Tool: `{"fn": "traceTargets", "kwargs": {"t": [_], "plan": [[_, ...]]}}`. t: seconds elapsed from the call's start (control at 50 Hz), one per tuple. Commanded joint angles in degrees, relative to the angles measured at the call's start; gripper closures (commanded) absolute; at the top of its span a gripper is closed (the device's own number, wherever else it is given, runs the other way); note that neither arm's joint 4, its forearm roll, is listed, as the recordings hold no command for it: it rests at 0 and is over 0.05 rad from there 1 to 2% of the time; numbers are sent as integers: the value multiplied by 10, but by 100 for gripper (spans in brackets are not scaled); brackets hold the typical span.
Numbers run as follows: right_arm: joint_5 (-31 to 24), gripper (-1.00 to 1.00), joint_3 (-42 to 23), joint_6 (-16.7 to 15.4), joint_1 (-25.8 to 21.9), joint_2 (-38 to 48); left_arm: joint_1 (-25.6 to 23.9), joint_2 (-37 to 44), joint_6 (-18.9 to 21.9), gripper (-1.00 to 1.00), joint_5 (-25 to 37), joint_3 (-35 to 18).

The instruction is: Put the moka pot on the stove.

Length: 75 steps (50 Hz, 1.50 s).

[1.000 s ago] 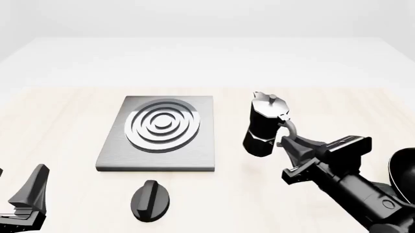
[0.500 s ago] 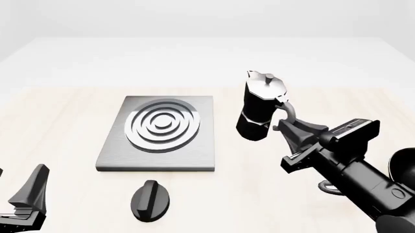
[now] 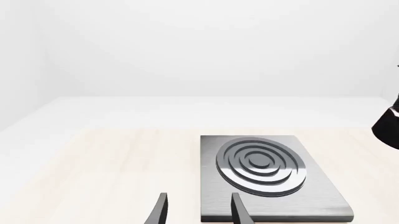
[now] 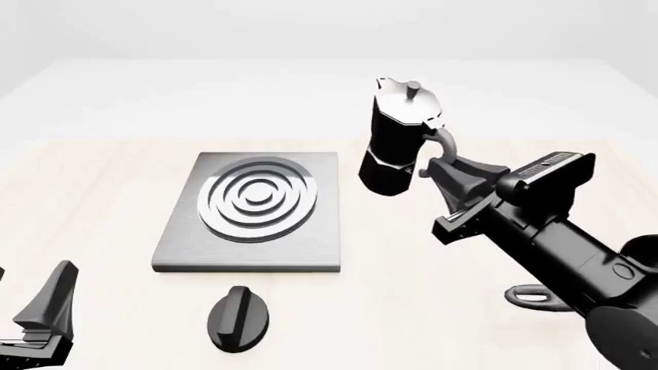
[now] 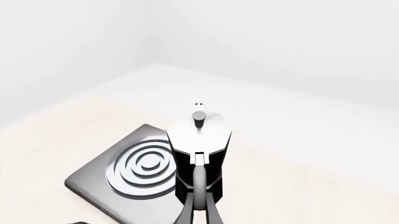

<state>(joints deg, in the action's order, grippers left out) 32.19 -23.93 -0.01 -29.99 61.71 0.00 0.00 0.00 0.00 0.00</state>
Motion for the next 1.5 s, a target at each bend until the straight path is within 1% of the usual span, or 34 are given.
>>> {"fn": "traceTargets", "kwargs": {"t": [0.02, 0.72, 0.94, 1.5], "plan": [[-8, 100, -45, -1, -9, 17, 0, 0, 0, -100, 0, 0], [-14, 100, -137, -9, -31, 106, 0, 0, 0, -100, 0, 0], [-24, 100, -178, -12, -42, 142, 0, 0, 0, -100, 0, 0], [-5, 100, -246, 3, -58, 240, 0, 0, 0, -100, 0, 0]]}}
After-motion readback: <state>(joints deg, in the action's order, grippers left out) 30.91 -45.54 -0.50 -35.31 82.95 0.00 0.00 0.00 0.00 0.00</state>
